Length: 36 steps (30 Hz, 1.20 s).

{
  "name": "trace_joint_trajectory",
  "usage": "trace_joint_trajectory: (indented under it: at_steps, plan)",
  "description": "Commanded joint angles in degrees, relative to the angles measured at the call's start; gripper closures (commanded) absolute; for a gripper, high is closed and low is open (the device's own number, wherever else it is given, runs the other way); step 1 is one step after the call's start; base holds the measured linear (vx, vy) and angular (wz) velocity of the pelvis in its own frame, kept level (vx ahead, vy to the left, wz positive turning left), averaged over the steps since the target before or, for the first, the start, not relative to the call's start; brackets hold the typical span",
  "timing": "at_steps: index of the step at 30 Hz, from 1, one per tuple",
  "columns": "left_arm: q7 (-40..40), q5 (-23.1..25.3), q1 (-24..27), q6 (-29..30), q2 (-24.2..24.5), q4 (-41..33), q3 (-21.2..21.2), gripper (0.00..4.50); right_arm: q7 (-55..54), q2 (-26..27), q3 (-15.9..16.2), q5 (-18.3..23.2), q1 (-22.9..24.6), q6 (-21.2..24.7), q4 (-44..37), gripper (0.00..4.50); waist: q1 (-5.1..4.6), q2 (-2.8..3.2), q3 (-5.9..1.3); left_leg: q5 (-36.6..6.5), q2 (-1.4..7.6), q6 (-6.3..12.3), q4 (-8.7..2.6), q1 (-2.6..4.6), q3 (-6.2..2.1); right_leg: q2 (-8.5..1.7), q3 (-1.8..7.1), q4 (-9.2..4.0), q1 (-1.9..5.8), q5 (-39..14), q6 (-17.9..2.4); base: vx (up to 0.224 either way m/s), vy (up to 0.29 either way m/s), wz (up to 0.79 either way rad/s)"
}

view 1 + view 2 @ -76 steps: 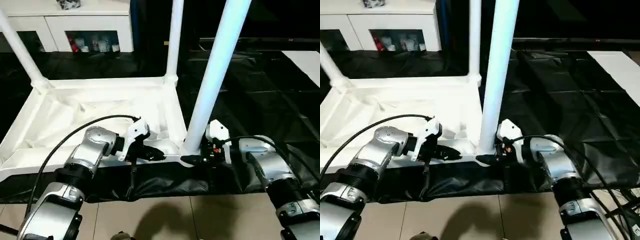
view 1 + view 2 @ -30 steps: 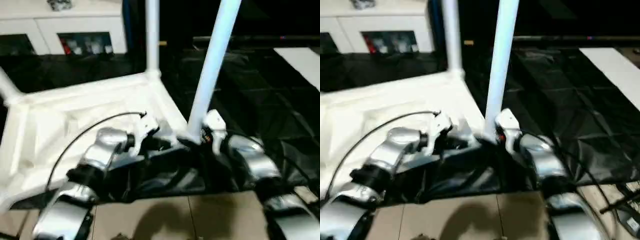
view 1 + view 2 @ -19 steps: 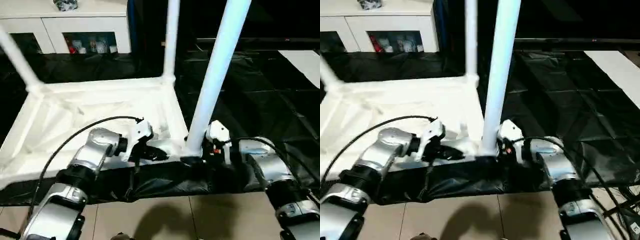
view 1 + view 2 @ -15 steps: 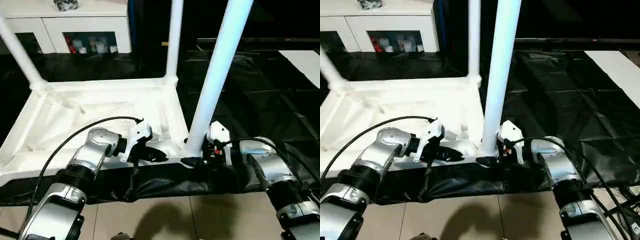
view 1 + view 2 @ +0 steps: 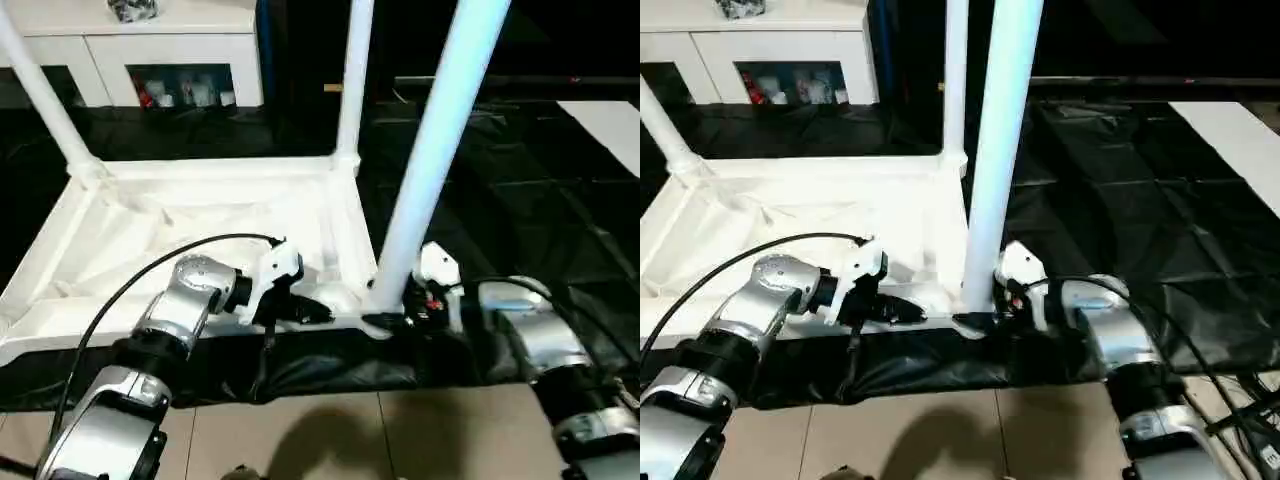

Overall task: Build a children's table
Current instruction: Rotate leg to tighten

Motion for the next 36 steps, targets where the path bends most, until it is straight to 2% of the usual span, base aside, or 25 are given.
trace_joint_trajectory:
  at_steps: [1, 3, 5, 6, 8, 12, 13, 15, 17, 19, 23, 26, 27, 28, 30, 34, 36]
  plan:
    - [9.79, -0.44, -4.06, 1.22, -6.04, 0.21, 0.70, 4.50, -10.06, 6.63, 2.28, -2.00, -1.62, 1.34, 4.06, 1.81, -0.73, -0.07, -3.09, -17.50, 1.18, -0.07, -4.29, 0.39, -0.69, -3.36, 2.69, -5.64, 2.34, -24.34, -9.36, 0.000, 0.000, 0.00]
    - [14.01, -0.29, -5.20, 2.60, -8.51, 1.07, 1.23, 4.50, -17.00, 9.49, 0.21, -1.50, -3.27, 2.34, 6.42, 1.82, -1.03, -0.16, -3.24, -17.30, 1.17, -0.08, -4.31, 0.26, -0.74, -3.41, 2.79, -5.84, 2.46, -23.82, -8.68, 0.000, 0.000, 0.00]
    - [17.57, 0.31, -6.01, 3.31, -10.58, 1.61, 1.17, 4.50, -21.56, 11.31, 0.19, -2.64, -4.38, 2.25, 7.79, 1.82, -1.37, 0.14, -3.29, -17.01, 1.22, 0.15, -4.26, 0.23, -0.72, -3.29, 2.86, -5.64, 2.37, -20.96, -9.59, 0.000, 0.000, 0.00]
    - [19.03, 0.56, -6.30, 3.48, -11.32, 1.86, 1.16, 4.50, -23.10, 11.88, 0.41, -3.34, -4.76, 2.01, 8.26, 1.82, -1.54, 0.00, -3.31, -16.78, 1.19, 0.26, -4.23, 0.13, -0.66, -3.14, 2.89, -5.59, 2.42, -19.97, -9.80, 0.000, 0.000, 0.00]
    - [20.85, 0.65, -6.64, 3.23, -13.08, 2.42, 1.01, 4.50, -24.95, 13.68, 0.55, -3.88, -5.64, 0.88, 9.27, 1.82, -1.36, 0.03, -3.62, -14.21, 0.94, 1.89, -3.85, 0.04, -0.33, -3.11, 2.99, -5.29, 2.62, -14.87, -11.02, 0.000, 0.000, 0.00]
    - [20.95, 0.91, -6.45, 2.43, -13.96, 2.71, 0.98, 4.50, -24.68, 15.24, -0.51, -3.18, -6.34, -1.48, 10.18, 1.82, -1.20, -0.07, -3.95, -10.26, 0.89, 3.66, -3.59, -0.34, -0.23, -3.13, 2.97, -4.57, 3.02, -8.97, -12.50, 0.000, 0.000, 0.00]
    - [20.90, 0.91, -6.44, 2.41, -13.94, 2.70, 0.98, 4.50, -24.65, 15.23, -0.52, -3.17, -6.34, -1.51, 10.18, 1.27, -1.23, -0.08, -3.91, -9.84, 0.89, 4.13, -3.57, -0.37, -0.20, -3.06, 2.92, -4.49, 3.07, -8.14, -12.92, 0.000, 0.000, 0.00]
    - [18.60, 0.82, -5.98, 1.80, -12.73, 2.11, 0.62, 4.50, -22.44, 14.64, -1.78, -0.94, -6.50, -1.56, 9.90, 1.13, -1.21, -0.21, -3.82, -10.42, 0.92, 4.50, -3.62, -0.32, -0.19, -3.11, 2.88, -4.60, 3.12, -9.21, -13.07, 0.000, 0.000, 0.00]
    - [15.56, 0.68, -5.41, 0.49, -11.03, 1.56, 0.25, 4.50, -20.50, 12.25, -0.63, -1.92, -6.41, -3.74, 9.65, 0.92, -1.23, -0.12, -3.77, -11.28, 1.03, 4.37, -3.69, -0.28, -0.21, -3.17, 2.88, -4.78, 3.00, -10.91, -12.78, 0.000, 0.000, 0.00]
    - [14.00, 0.41, -5.12, 0.12, -10.31, 1.24, 0.14, 4.50, -18.66, 11.24, -0.23, -1.92, -6.14, -4.41, 9.29, 0.66, -1.17, -0.12, -3.84, -11.00, 1.03, 4.44, -3.62, -0.37, -0.20, -3.16, 2.90, -4.67, 3.10, -10.30, -12.79, 0.000, 0.000, 0.00]
    - [6.60, -0.79, -3.40, -0.57, -6.86, -1.23, -0.86, 4.50, -8.64, 6.77, 1.25, -1.71, -4.23, -6.22, 7.14, 0.66, -1.15, -0.08, -3.85, -10.15, 1.08, 5.30, -3.52, -0.50, -0.18, -3.16, 2.88, -4.40, 3.20, -8.13, -13.65, 0.000, 0.000, 0.00]
    - [3.35, -1.39, -2.70, -1.03, -5.66, -2.27, -1.28, 4.50, -5.04, 5.38, 1.58, -0.94, -3.46, -6.76, 6.15, 0.66, -0.98, 0.00, -3.93, -9.12, 1.38, 6.34, -3.42, -0.54, -0.09, -3.03, 2.83, -3.92, 3.23, -5.08, -14.92, 0.000, 0.000, 0.00]
    - [1.70, -1.58, -2.35, -0.88, -4.94, -2.83, -1.62, 4.50, -3.00, 4.67, 1.70, -0.23, -2.99, -6.71, 5.31, 0.66, -0.93, 0.02, -3.87, -9.40, 1.35, 6.42, -3.41, -0.46, -0.02, -2.96, 2.78, -3.97, 3.17, -5.19, -15.31, 0.000, 0.000, 0.00]
    - [-0.53, -1.58, -1.75, -1.80, -3.63, -3.27, -2.01, 4.50, 2.55, 2.96, 2.42, 1.19, -1.64, -6.23, 3.05, 0.66, -0.75, -0.07, -3.75, -10.51, 1.42, 6.47, -3.48, -0.43, -0.05, -3.00, 2.75, -4.14, 3.22, -6.37, -15.21, 0.000, 0.000, 0.00]
    - [-2.66, -1.62, -1.19, -2.44, -2.63, -3.65, -2.33, 4.50, 6.69, 1.59, 3.19, 1.92, -0.64, -6.22, 1.58, 0.66, -0.51, -0.07, -3.72, -11.47, 1.52, 6.58, -3.51, -0.44, -0.03, -3.05, 2.82, -4.23, 3.19, -7.66, -14.72, 0.000, 0.000, 0.00]
    - [-4.31, -1.84, -0.68, -2.35, -1.70, -4.08, -2.37, 4.50, 12.14, -0.12, 4.46, 2.78, 0.62, -5.37, -0.61, 0.66, 0.13, -0.10, -3.59, -12.52, 1.65, 5.21, -3.67, -0.17, -0.07, -3.13, 2.89, -4.50, 2.95, -11.28, -13.77, 0.000, 0.000, 0.00]
    - [-6.80, -2.57, 0.04, -1.63, -0.57, -5.11, -2.56, 4.50, 17.55, -1.84, 5.91, 3.94, 1.92, -3.48, -3.25, 0.91, 0.40, -0.15, -3.62, -12.56, 1.63, 5.16, -3.66, -0.17, -0.06, -3.12, 2.93, -4.50, 2.97, -11.43, -13.53, 0.000, 0.000, 0.00]
